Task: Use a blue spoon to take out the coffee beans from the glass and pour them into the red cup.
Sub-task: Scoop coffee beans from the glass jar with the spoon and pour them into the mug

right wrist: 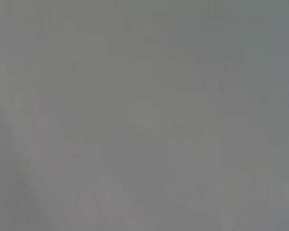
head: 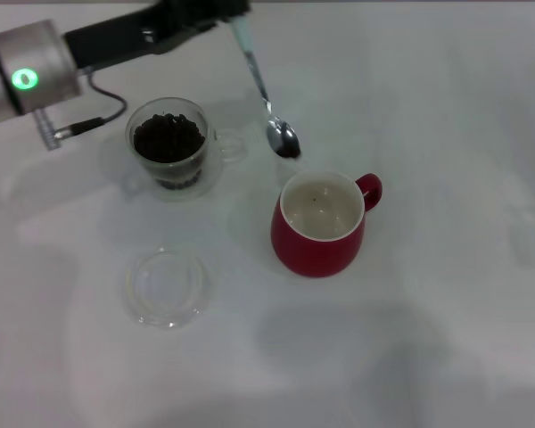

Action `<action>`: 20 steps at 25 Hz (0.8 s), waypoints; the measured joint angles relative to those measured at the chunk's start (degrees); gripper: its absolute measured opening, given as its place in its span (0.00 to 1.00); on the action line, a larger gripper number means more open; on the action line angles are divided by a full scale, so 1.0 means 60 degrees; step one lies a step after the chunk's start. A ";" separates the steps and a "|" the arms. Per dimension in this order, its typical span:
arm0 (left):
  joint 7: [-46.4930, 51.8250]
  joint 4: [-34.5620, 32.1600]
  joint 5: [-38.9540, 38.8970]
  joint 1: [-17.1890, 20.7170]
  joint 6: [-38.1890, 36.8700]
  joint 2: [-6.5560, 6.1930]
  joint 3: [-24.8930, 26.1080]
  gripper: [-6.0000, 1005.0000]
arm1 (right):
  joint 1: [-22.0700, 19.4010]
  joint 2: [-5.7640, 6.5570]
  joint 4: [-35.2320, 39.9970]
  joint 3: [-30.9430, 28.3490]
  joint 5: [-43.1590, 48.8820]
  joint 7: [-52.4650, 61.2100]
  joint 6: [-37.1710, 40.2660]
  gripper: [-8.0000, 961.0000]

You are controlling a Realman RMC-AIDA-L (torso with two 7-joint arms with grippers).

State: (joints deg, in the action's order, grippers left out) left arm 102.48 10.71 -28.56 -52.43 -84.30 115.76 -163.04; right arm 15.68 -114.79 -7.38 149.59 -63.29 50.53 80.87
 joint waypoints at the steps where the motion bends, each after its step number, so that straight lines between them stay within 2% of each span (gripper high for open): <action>1: -0.0060 -0.0001 0.0215 -0.0151 0.0091 0.0020 -0.0001 0.14 | -0.0022 0.0000 0.0000 0.0000 0.0011 0.0000 0.0000 0.91; 4: -0.0539 -0.0015 0.0707 -0.0610 0.0401 0.0125 0.0001 0.14 | -0.0129 -0.0006 -0.0001 0.0000 0.0021 0.0000 -0.0018 0.91; 11: -0.2254 -0.0258 0.1192 -0.1045 0.0587 0.0275 0.0001 0.14 | -0.0431 -0.0015 -0.0002 0.0000 -0.0017 0.0000 -0.0068 0.91; 16: -0.2923 -0.0352 0.1476 -0.1146 0.0536 0.0288 0.0000 0.14 | -0.0530 -0.0015 -0.0001 0.0000 -0.0030 0.0000 -0.0045 0.91; 20: -0.2884 -0.0383 0.1074 -0.1036 0.0456 0.0290 0.0000 0.14 | -0.0589 -0.0015 -0.0002 0.0000 -0.0036 0.0002 -0.0014 0.91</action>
State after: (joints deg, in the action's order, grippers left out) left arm 85.18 8.42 -22.12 -58.65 -81.57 117.50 -163.04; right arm 12.15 -114.87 -7.39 149.59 -63.50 50.54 80.78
